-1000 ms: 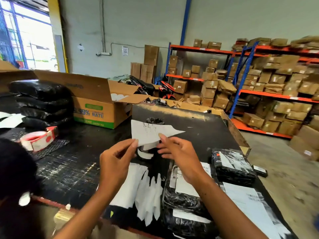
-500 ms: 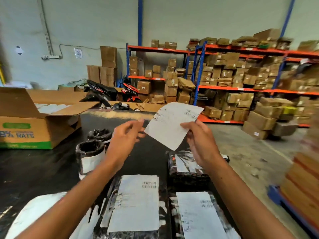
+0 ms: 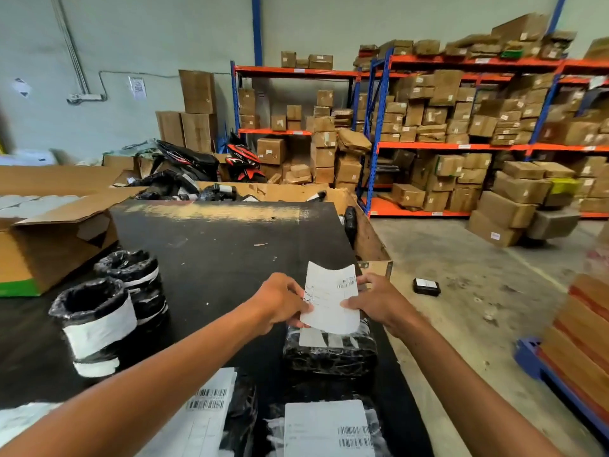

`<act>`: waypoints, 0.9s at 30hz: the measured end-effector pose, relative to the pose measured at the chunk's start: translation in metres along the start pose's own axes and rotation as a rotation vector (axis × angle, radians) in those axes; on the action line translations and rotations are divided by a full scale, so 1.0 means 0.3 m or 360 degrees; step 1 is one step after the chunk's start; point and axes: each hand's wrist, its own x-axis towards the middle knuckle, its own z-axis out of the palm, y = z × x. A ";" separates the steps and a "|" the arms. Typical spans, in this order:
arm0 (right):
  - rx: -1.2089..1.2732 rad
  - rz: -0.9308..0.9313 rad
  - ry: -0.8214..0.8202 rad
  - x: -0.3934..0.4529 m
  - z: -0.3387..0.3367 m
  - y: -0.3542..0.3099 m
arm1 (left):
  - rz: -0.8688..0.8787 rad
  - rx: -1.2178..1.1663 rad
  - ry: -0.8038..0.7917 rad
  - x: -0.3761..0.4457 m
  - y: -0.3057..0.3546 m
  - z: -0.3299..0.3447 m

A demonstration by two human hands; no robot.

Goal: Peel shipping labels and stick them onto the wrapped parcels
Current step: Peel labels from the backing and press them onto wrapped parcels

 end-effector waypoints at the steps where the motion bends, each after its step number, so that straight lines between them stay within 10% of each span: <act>1: -0.0030 0.0003 -0.0004 0.013 0.000 0.018 | -0.0026 0.0031 -0.0010 0.023 -0.011 0.015; 18: -0.0440 -0.0020 0.0047 0.136 0.034 0.138 | -0.0133 0.0310 -0.0123 0.107 -0.061 0.092; 27: -0.1215 -0.0680 -0.0114 0.093 0.079 0.099 | -0.0132 0.1007 -0.0229 0.124 -0.133 0.007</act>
